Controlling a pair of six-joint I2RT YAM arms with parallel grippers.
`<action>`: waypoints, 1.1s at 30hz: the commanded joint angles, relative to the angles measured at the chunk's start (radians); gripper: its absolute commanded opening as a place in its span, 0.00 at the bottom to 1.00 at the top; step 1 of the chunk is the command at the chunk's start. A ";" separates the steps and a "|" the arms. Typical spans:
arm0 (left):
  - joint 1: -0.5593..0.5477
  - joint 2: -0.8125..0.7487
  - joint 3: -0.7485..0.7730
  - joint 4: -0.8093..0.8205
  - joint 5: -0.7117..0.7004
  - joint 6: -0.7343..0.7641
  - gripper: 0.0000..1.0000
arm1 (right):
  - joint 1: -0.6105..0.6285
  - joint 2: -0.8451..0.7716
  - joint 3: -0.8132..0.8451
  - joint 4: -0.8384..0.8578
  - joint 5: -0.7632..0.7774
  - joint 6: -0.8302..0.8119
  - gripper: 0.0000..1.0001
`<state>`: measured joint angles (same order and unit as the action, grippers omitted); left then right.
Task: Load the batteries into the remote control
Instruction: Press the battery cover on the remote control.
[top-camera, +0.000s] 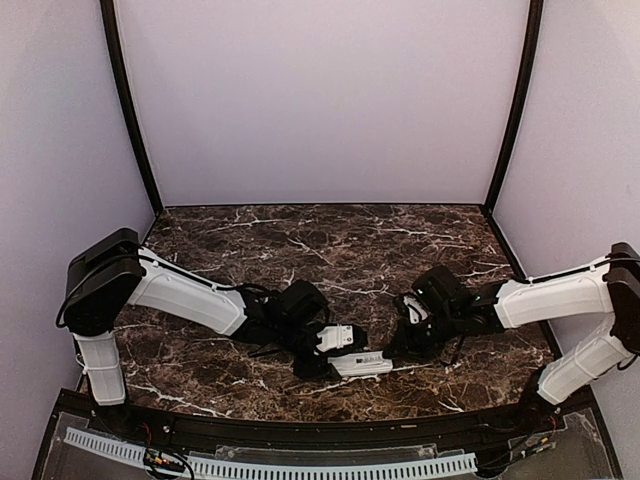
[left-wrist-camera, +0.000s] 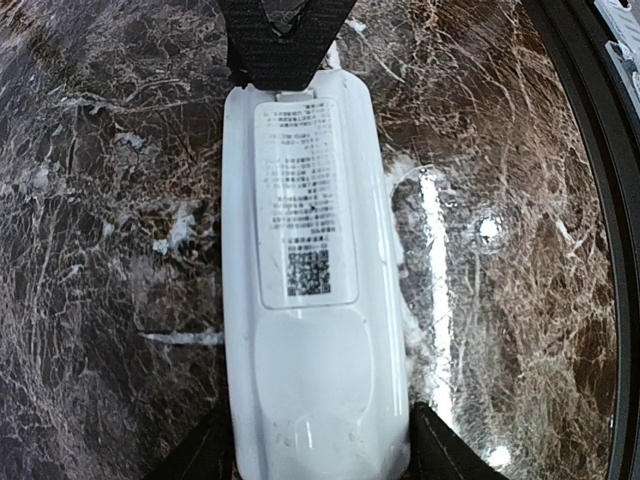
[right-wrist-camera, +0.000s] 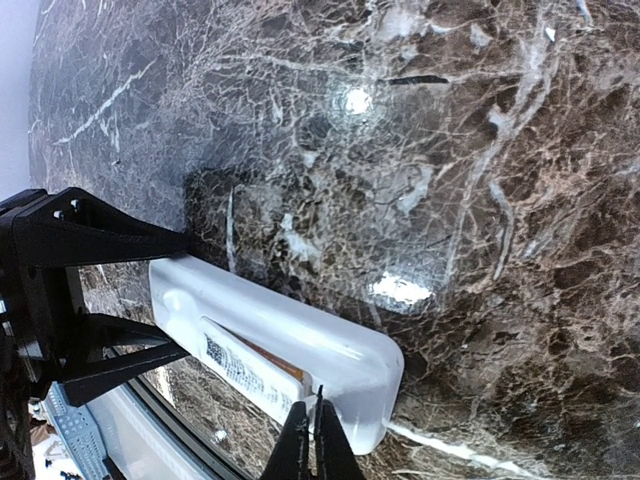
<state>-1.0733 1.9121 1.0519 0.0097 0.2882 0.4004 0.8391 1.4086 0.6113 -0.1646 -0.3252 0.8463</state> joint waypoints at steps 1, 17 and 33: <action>0.004 -0.014 -0.013 -0.033 0.005 0.010 0.59 | 0.008 0.005 0.021 0.012 -0.007 -0.005 0.03; 0.004 -0.001 -0.002 -0.042 -0.003 0.008 0.53 | 0.022 0.032 0.015 0.053 -0.034 0.015 0.00; 0.003 0.029 0.020 -0.056 0.010 0.005 0.29 | 0.069 0.079 0.007 0.106 -0.034 0.077 0.00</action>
<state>-1.0710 1.9144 1.0599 -0.0113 0.2951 0.4000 0.8639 1.4441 0.6216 -0.1436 -0.3309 0.8841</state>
